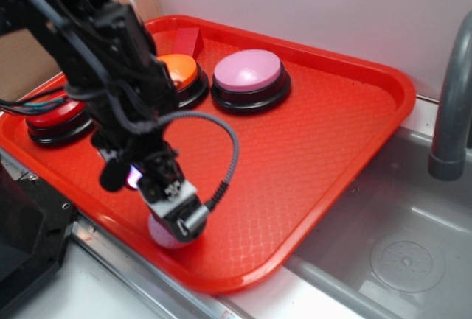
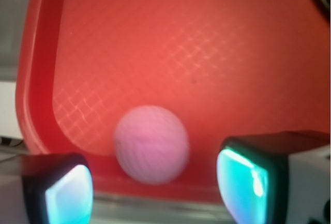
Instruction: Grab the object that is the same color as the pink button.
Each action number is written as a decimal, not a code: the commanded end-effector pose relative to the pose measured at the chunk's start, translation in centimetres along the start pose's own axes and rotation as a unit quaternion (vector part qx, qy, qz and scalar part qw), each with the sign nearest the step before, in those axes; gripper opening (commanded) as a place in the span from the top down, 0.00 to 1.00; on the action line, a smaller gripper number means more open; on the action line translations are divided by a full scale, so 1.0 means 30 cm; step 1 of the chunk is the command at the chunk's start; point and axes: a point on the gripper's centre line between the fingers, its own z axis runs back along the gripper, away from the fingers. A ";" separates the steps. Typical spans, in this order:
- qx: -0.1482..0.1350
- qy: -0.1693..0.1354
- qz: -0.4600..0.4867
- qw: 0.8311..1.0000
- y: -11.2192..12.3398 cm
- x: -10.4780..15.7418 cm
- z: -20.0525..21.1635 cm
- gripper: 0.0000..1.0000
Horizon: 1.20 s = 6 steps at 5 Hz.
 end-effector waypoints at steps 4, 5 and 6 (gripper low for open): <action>0.038 0.017 0.000 0.999 0.074 0.068 0.034 1.00; 0.045 0.020 0.019 0.999 0.184 0.128 0.174 1.00; 0.033 -0.012 0.066 0.997 0.279 0.155 0.312 1.00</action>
